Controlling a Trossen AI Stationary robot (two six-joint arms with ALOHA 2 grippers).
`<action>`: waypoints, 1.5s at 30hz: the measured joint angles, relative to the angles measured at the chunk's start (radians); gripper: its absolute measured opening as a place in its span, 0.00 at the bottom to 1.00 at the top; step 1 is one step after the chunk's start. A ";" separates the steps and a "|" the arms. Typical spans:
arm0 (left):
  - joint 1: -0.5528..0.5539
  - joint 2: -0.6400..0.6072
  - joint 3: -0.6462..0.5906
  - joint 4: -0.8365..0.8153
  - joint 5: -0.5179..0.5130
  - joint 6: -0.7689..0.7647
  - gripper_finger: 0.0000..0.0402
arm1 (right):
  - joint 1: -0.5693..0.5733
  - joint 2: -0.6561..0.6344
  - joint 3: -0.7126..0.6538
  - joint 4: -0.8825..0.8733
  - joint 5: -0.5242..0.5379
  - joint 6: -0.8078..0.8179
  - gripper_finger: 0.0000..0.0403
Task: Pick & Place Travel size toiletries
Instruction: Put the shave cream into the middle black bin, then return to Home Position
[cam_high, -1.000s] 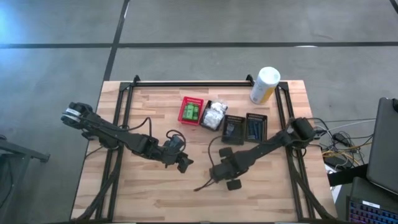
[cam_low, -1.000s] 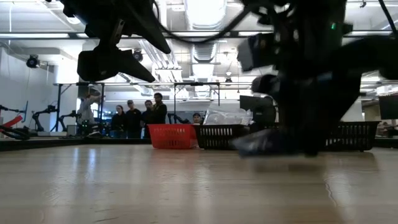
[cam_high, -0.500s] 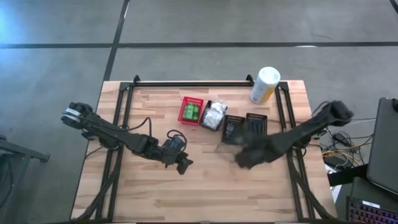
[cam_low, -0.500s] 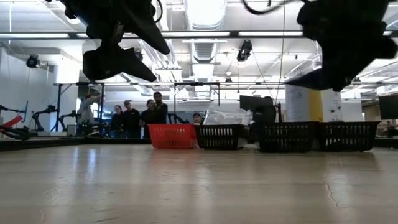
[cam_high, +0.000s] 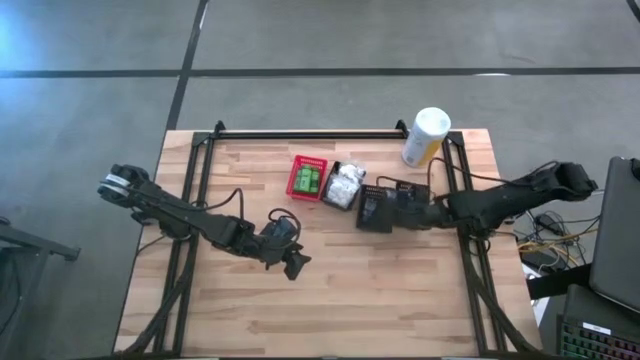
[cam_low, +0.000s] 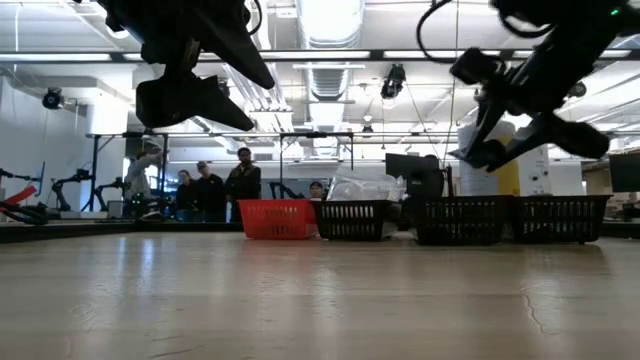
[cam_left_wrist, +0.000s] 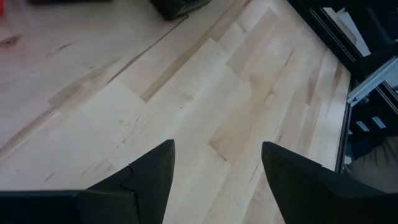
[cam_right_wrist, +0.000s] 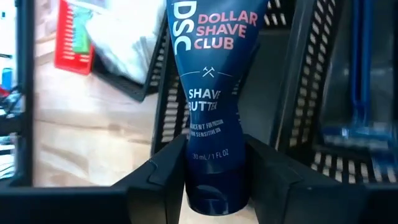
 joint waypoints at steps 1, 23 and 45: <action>0.000 0.000 0.000 0.000 0.000 -0.003 0.61 | -0.016 0.015 0.000 0.014 -0.004 -0.022 0.33; 0.000 0.000 0.000 0.000 0.011 -0.080 0.61 | -0.099 0.180 0.105 0.034 -0.072 -0.213 0.61; 0.043 -0.044 -0.007 0.041 0.040 0.083 0.61 | 0.020 0.159 0.342 0.156 -0.370 -0.901 0.79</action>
